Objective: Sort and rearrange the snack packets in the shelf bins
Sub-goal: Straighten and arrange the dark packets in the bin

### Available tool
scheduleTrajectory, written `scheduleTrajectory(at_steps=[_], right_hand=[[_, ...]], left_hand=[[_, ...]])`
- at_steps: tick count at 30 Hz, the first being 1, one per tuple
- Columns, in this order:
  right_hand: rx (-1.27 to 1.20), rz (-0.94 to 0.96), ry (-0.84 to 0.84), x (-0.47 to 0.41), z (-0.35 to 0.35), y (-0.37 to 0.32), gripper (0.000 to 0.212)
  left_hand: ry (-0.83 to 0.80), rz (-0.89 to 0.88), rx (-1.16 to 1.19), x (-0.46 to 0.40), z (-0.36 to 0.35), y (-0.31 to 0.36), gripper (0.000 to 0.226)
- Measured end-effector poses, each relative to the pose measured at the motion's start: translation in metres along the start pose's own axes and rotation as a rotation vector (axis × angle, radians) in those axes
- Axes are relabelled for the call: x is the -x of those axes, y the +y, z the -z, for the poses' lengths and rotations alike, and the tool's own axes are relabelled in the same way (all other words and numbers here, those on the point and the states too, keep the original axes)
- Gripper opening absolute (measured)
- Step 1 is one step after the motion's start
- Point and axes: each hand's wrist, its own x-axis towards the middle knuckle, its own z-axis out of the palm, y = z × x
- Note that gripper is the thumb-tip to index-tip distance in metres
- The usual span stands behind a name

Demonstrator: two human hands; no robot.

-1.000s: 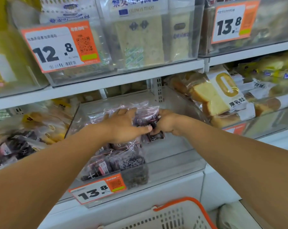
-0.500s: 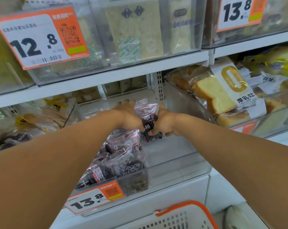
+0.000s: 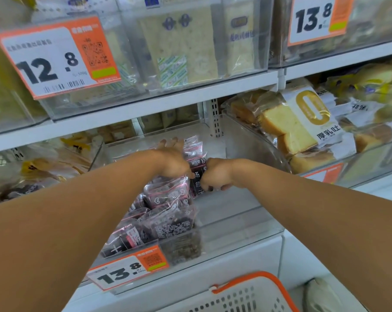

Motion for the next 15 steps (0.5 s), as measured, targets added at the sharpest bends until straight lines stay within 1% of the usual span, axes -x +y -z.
scheduleTrajectory(at_steps=[1,3,4,6,7,9,10,11,12,13,14,15], right_hand=[[-0.069,-0.006,0.019,0.004,0.002,0.0,0.017],[-0.183,-0.016,0.07,0.012,0.006,-0.002,0.024],[-0.2,-0.022,0.101,0.015,0.009,-0.003,0.026],[-0.16,-0.014,0.174,0.023,0.014,-0.006,0.026],[-0.107,-0.005,0.208,0.028,0.016,-0.009,0.031],[0.026,0.018,0.306,0.039,0.017,-0.012,0.054],[0.095,0.067,0.397,0.046,0.014,-0.011,0.057],[0.148,0.156,0.517,0.055,0.01,-0.01,0.052],[0.186,0.277,0.633,0.066,0.003,-0.008,0.045],[0.224,0.411,0.721,0.078,-0.006,-0.007,0.036],[0.263,0.529,0.764,0.091,-0.014,-0.008,0.028],[0.296,0.631,0.764,0.103,-0.023,-0.011,0.022]], left_hand=[[0.002,-0.009,0.01,-0.001,0.0,-0.001,0.102],[0.02,-0.045,0.103,0.004,0.001,-0.004,0.099],[0.047,-0.069,0.178,0.01,0.003,-0.005,0.094],[0.128,-0.129,0.271,0.03,0.007,-0.007,0.077],[0.179,-0.16,0.263,0.044,0.009,-0.01,0.068],[0.305,-0.245,0.24,0.075,0.009,-0.024,0.054],[0.373,-0.286,0.247,0.093,0.007,-0.033,0.049],[0.444,-0.33,0.256,0.113,0.004,-0.042,0.042],[0.511,-0.376,0.266,0.133,-0.001,-0.053,0.034],[0.546,-0.415,0.27,0.152,-0.005,-0.066,0.027],[0.549,-0.443,0.258,0.17,-0.01,-0.08,0.023],[0.541,-0.455,0.218,0.186,-0.016,-0.096,0.023]])
